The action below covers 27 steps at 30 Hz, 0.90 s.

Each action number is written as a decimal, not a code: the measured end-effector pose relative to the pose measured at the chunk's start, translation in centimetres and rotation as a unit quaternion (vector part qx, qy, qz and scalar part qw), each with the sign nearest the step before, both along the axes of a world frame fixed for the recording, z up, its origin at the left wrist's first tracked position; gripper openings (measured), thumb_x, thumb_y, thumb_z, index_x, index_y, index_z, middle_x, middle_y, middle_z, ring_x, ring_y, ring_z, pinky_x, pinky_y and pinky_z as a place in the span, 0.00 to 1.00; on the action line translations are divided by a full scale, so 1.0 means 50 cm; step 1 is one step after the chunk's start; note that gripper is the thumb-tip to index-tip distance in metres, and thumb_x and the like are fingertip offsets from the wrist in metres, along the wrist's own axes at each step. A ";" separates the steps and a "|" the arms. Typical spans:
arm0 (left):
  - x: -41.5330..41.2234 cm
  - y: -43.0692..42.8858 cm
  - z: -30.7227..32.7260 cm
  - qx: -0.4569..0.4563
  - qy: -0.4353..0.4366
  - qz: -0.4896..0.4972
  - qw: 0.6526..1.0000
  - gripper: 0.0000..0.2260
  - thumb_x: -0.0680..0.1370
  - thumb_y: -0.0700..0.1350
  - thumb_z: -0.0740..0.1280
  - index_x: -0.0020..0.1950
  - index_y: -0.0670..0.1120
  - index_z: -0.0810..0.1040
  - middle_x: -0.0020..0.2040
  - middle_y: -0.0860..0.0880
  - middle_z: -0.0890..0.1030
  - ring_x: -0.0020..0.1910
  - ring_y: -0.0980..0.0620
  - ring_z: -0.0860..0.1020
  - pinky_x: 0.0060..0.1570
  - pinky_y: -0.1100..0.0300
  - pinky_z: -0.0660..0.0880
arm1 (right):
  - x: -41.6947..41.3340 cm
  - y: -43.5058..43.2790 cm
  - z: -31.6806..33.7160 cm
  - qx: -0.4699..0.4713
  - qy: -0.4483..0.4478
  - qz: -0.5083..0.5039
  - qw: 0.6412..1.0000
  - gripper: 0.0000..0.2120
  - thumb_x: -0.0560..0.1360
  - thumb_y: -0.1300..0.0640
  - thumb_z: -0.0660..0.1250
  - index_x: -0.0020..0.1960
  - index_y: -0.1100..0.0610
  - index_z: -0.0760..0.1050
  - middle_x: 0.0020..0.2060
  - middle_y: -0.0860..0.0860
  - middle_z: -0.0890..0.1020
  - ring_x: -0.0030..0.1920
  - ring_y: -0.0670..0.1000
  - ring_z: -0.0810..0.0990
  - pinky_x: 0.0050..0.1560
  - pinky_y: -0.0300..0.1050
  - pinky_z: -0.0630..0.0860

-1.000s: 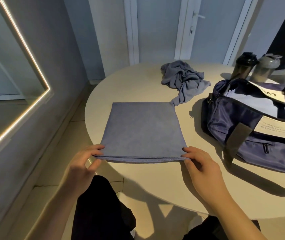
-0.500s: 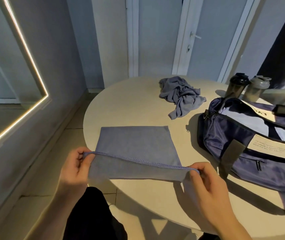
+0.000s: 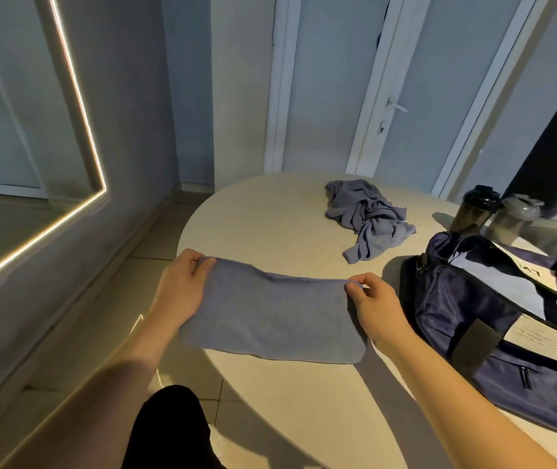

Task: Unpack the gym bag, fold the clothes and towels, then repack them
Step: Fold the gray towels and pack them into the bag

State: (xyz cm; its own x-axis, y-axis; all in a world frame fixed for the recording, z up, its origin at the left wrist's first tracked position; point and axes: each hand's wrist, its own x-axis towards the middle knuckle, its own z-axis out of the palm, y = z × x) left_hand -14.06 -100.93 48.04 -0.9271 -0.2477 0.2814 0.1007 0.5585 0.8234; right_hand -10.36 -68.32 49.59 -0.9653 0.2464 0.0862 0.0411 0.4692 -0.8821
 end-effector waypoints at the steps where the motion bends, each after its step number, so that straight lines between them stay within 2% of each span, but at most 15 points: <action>1: -0.026 -0.003 0.000 -0.008 -0.007 0.002 1.000 0.10 0.83 0.51 0.63 0.53 0.46 0.78 0.45 0.52 0.80 0.45 0.51 0.77 0.42 0.56 0.69 | -0.033 0.001 -0.004 -0.007 -0.022 -0.011 1.000 0.07 0.82 0.53 0.64 0.49 0.54 0.78 0.45 0.51 0.83 0.48 0.53 0.80 0.49 0.51 0.76; 3: -0.068 -0.009 -0.012 -0.032 -0.036 0.003 0.999 0.11 0.83 0.52 0.63 0.52 0.46 0.78 0.45 0.51 0.80 0.46 0.48 0.78 0.45 0.53 0.71 | -0.086 0.002 -0.014 -0.024 -0.076 -0.034 0.996 0.07 0.81 0.53 0.65 0.47 0.55 0.78 0.43 0.56 0.84 0.44 0.56 0.81 0.47 0.53 0.78; 6: -0.103 -0.011 -0.038 -0.066 -0.082 0.001 0.994 0.11 0.82 0.54 0.64 0.50 0.47 0.78 0.44 0.49 0.81 0.45 0.46 0.80 0.46 0.51 0.77 | -0.122 0.002 -0.035 -0.053 -0.137 -0.049 0.988 0.08 0.79 0.57 0.68 0.45 0.60 0.79 0.43 0.62 0.85 0.39 0.55 0.79 0.42 0.49 0.77; 11: -0.116 -0.001 -0.052 -0.118 -0.113 0.034 0.986 0.10 0.81 0.55 0.63 0.48 0.50 0.77 0.42 0.51 0.80 0.41 0.48 0.78 0.41 0.53 0.76 | -0.133 0.003 -0.047 -0.040 -0.150 -0.079 0.985 0.11 0.78 0.54 0.70 0.44 0.62 0.80 0.37 0.56 0.84 0.36 0.54 0.79 0.41 0.48 0.79; 17: -0.114 0.007 -0.051 -0.153 -0.121 0.055 0.979 0.07 0.81 0.51 0.63 0.48 0.50 0.76 0.42 0.50 0.80 0.40 0.48 0.78 0.39 0.55 0.74 | -0.141 0.004 -0.047 -0.026 -0.169 -0.105 0.980 0.16 0.75 0.50 0.74 0.42 0.64 0.81 0.37 0.61 0.82 0.36 0.56 0.79 0.42 0.52 0.80; 22: -0.105 0.007 -0.050 -0.167 -0.109 0.060 0.978 0.05 0.81 0.49 0.63 0.47 0.50 0.76 0.41 0.50 0.80 0.38 0.51 0.76 0.35 0.57 0.70 | -0.137 -0.008 -0.033 0.025 -0.178 -0.098 0.979 0.16 0.76 0.49 0.73 0.39 0.61 0.77 0.34 0.56 0.78 0.32 0.53 0.74 0.33 0.41 0.70; 25: -0.100 0.010 -0.036 -0.193 -0.114 0.059 0.973 0.06 0.81 0.50 0.63 0.54 0.49 0.76 0.46 0.49 0.80 0.43 0.48 0.78 0.41 0.54 0.76 | -0.136 -0.011 -0.023 0.052 -0.186 -0.097 0.976 0.16 0.78 0.48 0.70 0.40 0.60 0.75 0.34 0.55 0.76 0.33 0.52 0.73 0.34 0.43 0.69; 27: -0.093 0.011 -0.024 -0.240 -0.096 0.057 0.964 0.13 0.81 0.50 0.65 0.63 0.47 0.76 0.57 0.47 0.80 0.54 0.44 0.78 0.49 0.49 0.79 | -0.131 -0.011 -0.013 0.084 -0.168 -0.097 0.977 0.16 0.79 0.47 0.68 0.45 0.60 0.74 0.36 0.54 0.75 0.36 0.53 0.74 0.40 0.46 0.70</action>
